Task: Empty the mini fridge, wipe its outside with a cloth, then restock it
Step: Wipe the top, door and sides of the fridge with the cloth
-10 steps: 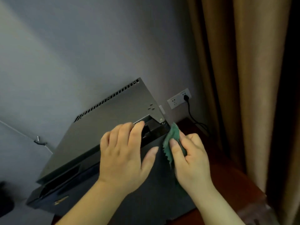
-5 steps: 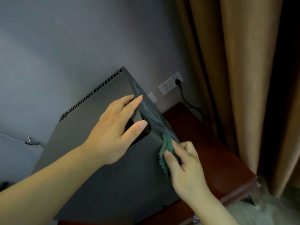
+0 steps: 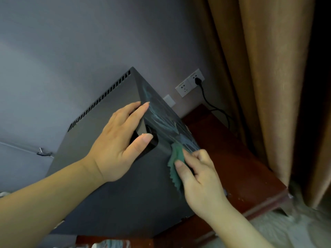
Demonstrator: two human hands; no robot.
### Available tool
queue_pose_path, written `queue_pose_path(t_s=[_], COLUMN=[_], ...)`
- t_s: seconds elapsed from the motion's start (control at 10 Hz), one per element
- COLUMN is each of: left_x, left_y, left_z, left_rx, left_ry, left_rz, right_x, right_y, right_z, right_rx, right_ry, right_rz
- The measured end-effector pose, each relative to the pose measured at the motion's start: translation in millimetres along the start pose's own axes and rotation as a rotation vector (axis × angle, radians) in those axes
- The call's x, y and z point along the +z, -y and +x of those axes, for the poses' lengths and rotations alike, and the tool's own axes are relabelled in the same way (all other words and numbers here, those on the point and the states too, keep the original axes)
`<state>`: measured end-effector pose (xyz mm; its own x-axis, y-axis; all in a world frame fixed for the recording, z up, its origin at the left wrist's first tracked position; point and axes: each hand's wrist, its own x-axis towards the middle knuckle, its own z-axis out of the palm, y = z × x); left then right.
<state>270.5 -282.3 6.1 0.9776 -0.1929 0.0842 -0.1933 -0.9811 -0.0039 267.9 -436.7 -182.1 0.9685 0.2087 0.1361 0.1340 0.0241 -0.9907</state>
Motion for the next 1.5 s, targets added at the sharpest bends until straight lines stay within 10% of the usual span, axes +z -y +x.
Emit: queue_pose_path(t_s=[0.7,1.0,1.5], left_x=[1,2,3], left_y=[1,1,1], left_z=[1,1,2], left_rx=[-0.008,-0.009,-0.011], left_ry=[-0.012,-0.019,-0.026], left_rz=[-0.008,-0.002,-0.003], right_x=[-4,11,8], right_y=[-110,-47,-60], right_z=[-26,-17,-19], right_rx=[0.443,0.019,0.156], right_ry=[-0.007,-0.144,-0.162], right_rz=[0.008,0.138,0.208])
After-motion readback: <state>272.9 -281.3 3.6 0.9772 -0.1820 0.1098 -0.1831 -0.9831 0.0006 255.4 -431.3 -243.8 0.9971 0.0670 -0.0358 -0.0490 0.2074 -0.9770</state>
